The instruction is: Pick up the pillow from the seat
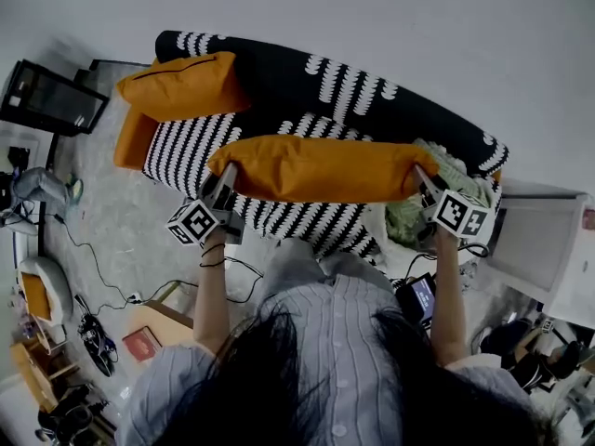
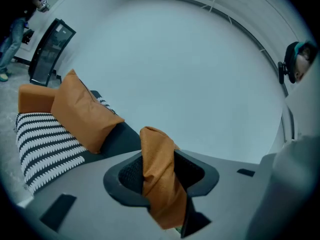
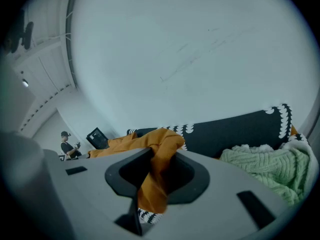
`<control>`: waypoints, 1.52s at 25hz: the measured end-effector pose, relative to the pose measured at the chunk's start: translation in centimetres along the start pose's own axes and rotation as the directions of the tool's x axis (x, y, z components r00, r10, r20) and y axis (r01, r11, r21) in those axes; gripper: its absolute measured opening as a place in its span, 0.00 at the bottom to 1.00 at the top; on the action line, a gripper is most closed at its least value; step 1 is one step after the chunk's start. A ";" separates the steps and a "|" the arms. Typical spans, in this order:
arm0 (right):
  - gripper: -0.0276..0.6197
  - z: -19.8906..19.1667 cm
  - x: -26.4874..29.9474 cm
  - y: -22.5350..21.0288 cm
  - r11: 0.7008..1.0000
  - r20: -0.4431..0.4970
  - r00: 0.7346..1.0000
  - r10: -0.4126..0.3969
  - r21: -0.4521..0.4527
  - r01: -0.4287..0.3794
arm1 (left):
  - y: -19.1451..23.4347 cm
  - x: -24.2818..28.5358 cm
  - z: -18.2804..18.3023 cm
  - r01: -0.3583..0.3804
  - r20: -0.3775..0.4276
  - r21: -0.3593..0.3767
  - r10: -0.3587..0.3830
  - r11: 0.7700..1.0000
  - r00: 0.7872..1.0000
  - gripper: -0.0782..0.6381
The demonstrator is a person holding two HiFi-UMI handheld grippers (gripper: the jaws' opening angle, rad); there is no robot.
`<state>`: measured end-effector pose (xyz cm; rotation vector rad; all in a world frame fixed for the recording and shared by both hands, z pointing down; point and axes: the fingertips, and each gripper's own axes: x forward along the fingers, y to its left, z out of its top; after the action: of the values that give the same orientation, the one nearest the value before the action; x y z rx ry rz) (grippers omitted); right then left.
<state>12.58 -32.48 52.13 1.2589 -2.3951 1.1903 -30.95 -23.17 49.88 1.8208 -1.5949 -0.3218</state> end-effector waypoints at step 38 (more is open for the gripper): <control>0.19 -8.4 3.9 16.8 0.922 -0.218 0.933 0.285 -0.206 -0.329 | 3.7 -29.1 -2.9 -0.268 0.288 -0.111 0.289 0.957 0.913 0.33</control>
<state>-4.17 -23.44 50.06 0.6848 -2.5633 0.9982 -38.40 5.24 47.17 1.5160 -2.0008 -0.5351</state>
